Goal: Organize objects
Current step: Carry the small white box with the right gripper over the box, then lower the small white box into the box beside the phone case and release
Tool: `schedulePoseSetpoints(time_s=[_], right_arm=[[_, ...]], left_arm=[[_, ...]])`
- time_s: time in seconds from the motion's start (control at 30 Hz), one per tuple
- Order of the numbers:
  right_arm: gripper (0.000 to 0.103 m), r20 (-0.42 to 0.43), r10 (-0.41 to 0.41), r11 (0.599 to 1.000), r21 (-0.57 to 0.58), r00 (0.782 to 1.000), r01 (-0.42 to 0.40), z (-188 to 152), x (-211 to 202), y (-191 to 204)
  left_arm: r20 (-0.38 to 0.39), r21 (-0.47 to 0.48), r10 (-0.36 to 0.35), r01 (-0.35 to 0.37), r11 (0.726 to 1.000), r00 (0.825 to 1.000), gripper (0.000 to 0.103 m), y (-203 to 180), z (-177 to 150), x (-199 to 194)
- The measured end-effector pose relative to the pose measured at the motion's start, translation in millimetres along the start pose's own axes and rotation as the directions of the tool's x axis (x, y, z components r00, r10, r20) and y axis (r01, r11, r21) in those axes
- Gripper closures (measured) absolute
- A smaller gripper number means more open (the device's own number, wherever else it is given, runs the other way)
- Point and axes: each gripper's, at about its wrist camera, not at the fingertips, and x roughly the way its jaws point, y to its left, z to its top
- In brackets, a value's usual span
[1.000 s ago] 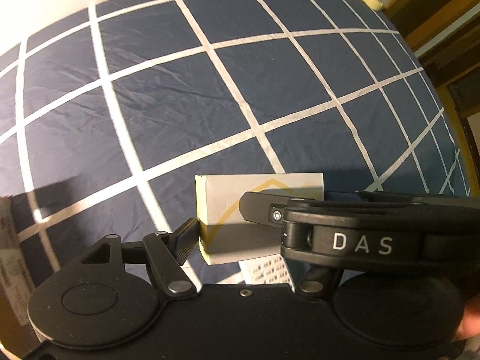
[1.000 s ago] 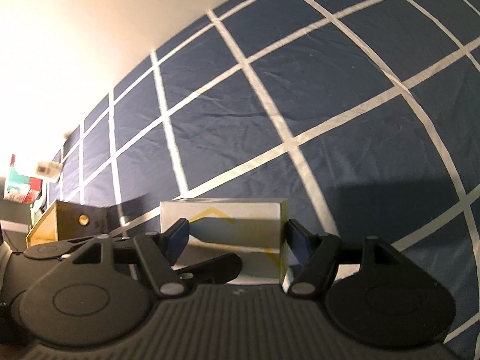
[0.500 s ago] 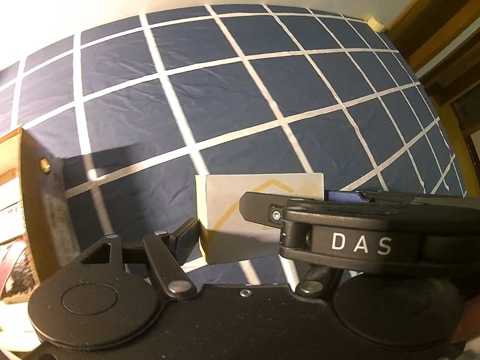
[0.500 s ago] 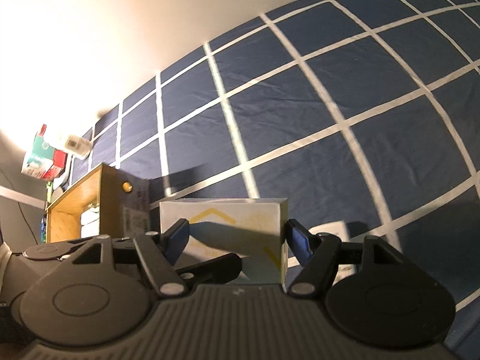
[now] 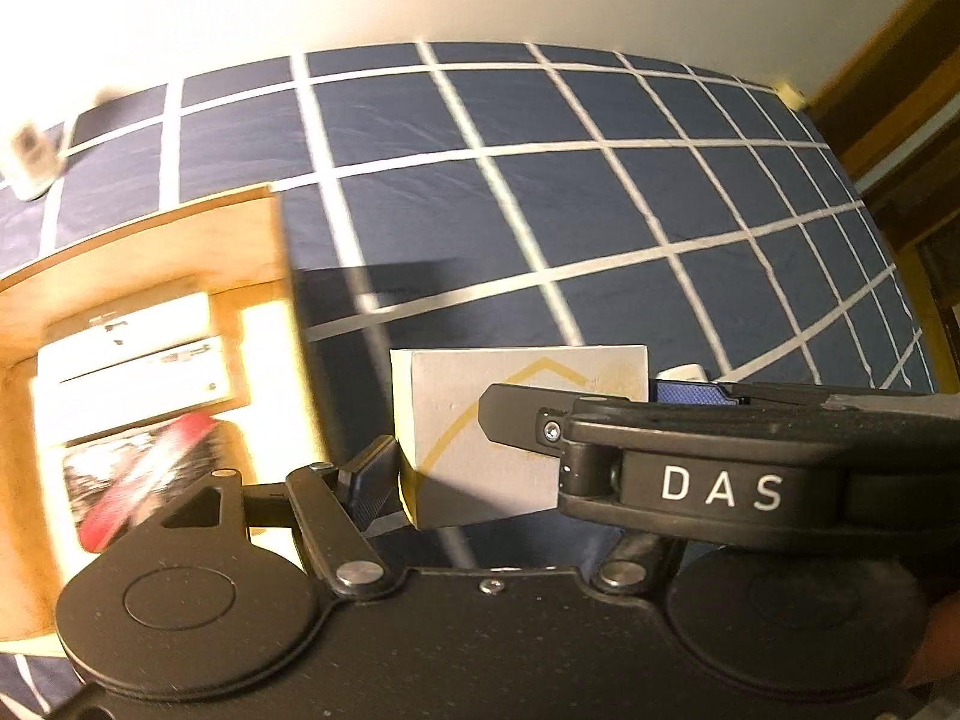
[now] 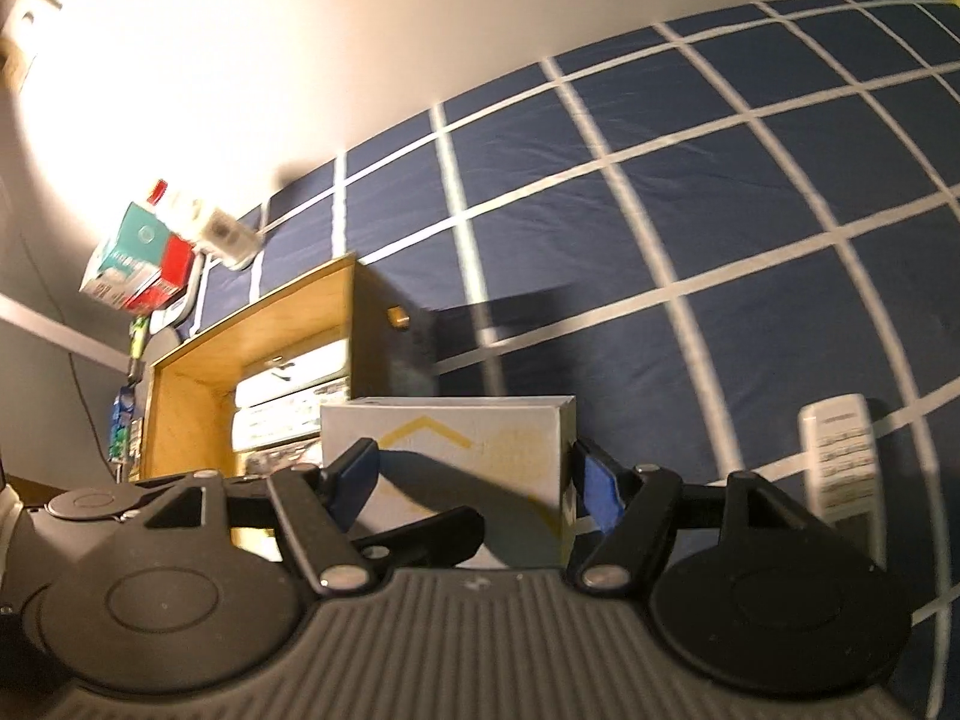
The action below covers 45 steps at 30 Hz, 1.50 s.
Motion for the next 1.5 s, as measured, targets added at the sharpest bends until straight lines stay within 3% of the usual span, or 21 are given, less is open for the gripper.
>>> schedulePoseSetpoints(time_s=[0.4,0.67,1.0,1.5], right_arm=[[0.033,-0.04,0.039,0.994,-0.098,0.998,-0.043,-17,47,115],[0.033,-0.124,0.041,0.986,-0.156,0.991,-0.06,-34,87,166],[0.033,-0.233,0.01,0.983,-0.176,0.972,-0.052,-60,134,184],[0.033,-0.331,-0.017,0.988,-0.152,0.943,-0.035,-80,171,179]], left_arm=[[0.031,-0.103,0.041,-0.038,0.994,0.999,0.036,109,-21,-42],[-0.001,-0.195,0.044,-0.044,0.98,0.999,0.036,167,-45,-42],[-0.073,-0.271,0.017,-0.036,0.962,0.997,0.036,209,-73,-18],[-0.15,-0.318,-0.009,-0.04,0.947,0.989,0.036,227,-88,8]])
